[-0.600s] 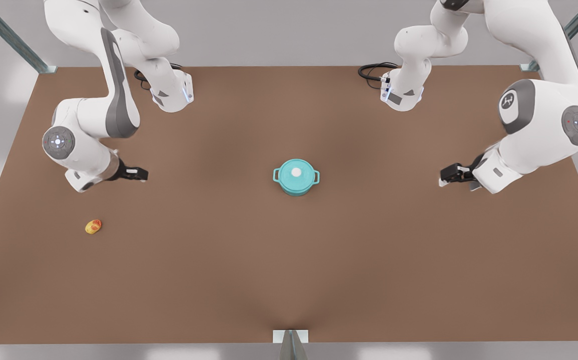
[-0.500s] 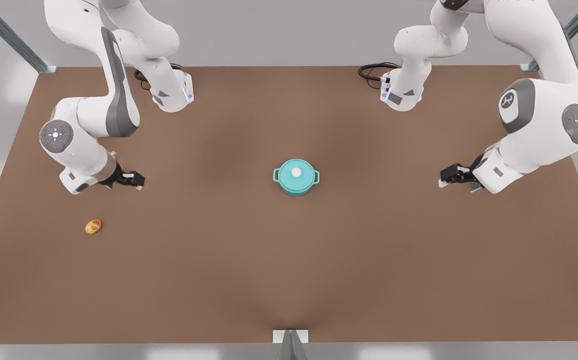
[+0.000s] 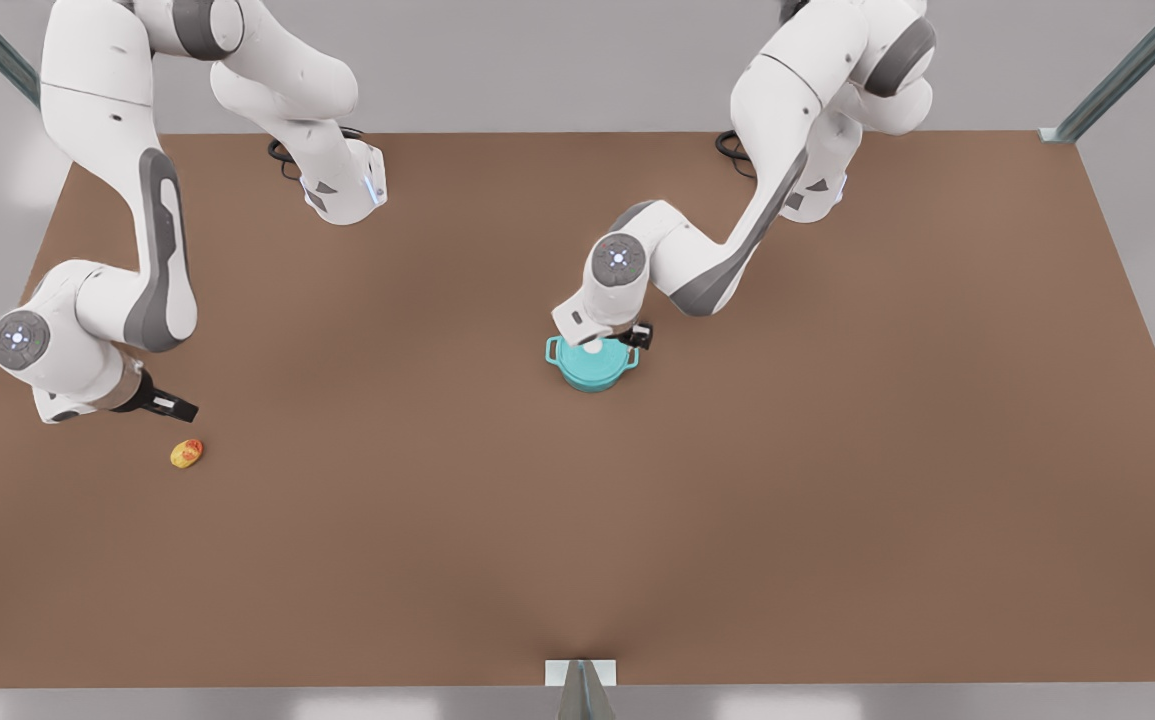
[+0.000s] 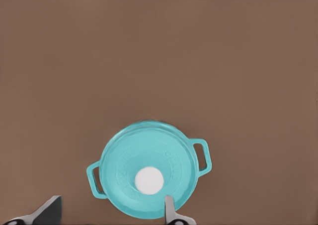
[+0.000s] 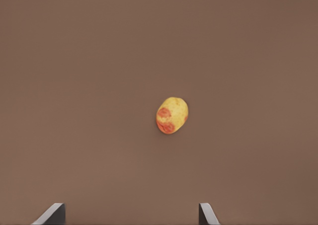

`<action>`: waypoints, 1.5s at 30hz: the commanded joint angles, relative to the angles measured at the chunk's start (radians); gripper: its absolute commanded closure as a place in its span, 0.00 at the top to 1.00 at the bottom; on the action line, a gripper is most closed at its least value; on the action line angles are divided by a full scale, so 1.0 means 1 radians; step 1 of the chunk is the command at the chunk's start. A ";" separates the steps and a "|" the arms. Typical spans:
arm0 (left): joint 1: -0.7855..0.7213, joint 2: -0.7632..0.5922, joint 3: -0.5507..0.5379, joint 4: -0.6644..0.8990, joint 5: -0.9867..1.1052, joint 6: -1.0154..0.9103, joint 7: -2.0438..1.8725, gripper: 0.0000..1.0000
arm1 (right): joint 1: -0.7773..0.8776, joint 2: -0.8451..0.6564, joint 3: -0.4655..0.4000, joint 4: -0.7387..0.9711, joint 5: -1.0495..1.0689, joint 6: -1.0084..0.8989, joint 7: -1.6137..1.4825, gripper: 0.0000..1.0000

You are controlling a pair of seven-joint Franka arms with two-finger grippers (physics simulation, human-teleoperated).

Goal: Open the pot lid and put the potato into the pot

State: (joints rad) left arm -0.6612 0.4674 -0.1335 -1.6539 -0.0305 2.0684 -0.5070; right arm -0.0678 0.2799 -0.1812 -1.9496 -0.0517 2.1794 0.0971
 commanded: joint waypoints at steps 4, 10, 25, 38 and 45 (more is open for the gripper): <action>-0.001 0.046 0.002 -0.014 0.015 0.167 -0.525 1.00 | -0.030 0.050 0.002 0.021 -0.005 0.175 -0.019 1.00; -0.075 0.024 0.000 -0.089 0.098 0.196 -0.628 1.00 | -0.053 0.197 0.020 0.104 0.007 0.269 -0.086 1.00; -0.083 0.080 0.000 -0.132 0.161 0.223 -0.663 1.00 | -0.208 0.332 0.118 0.072 0.009 0.347 -0.079 1.00; -0.072 0.088 0.003 -0.026 0.205 0.099 -0.650 0.23 | -0.233 0.374 0.135 0.074 0.007 0.384 -0.079 1.00; 0.278 0.418 0.057 0.350 0.202 0.108 -0.217 0.28 | -0.233 0.374 0.137 0.074 0.009 0.384 -0.066 0.81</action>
State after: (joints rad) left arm -0.4173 0.8349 -0.0790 -1.3576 0.1760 2.1903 -1.0390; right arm -0.3006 0.6544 -0.0452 -1.8765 -0.0446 2.5594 0.0332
